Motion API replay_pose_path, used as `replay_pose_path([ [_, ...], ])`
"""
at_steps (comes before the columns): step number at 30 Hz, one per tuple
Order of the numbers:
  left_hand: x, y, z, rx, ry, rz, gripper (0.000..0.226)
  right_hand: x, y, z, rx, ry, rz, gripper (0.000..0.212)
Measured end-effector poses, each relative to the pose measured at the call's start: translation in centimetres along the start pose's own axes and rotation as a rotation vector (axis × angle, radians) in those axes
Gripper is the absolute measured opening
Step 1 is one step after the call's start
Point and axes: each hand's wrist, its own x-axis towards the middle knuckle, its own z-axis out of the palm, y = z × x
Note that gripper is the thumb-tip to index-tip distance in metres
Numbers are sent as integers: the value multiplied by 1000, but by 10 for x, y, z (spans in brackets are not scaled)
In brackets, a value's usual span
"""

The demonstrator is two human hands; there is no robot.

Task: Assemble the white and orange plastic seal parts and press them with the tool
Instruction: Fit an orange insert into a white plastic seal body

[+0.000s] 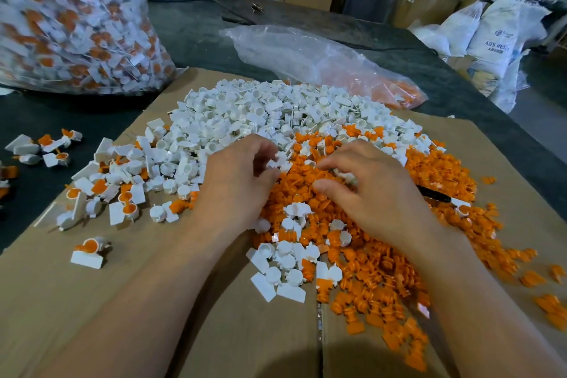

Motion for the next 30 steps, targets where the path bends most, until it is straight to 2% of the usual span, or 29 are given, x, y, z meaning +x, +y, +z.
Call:
replay_pose_path([
  [5,0,1,-3,3,24,-8,26,8,-11,12,-56,-139,-40,40],
  [13,0,3,-5,-81,-8,-56,24,24,-21,19,-94,-131,-25,37],
  [18,-1,4,-5,-103,10,-92,31,25,-21,28,-169,-142,-51,22],
  [21,-1,3,-6,-105,1,-84,29,22,-15,26,-55,-84,1,15],
  [25,-2,4,-7,-177,-36,-76,27,16,-5,14,226,70,142,6],
  [26,-2,5,-7,-225,-44,-85,26,14,-3,12,320,103,174,5],
  [28,-3,6,-7,-364,-71,-139,23,9,-1,10,507,174,220,17],
  [30,-2,8,-7,-579,-135,-237,20,5,-1,9,632,219,237,22],
])
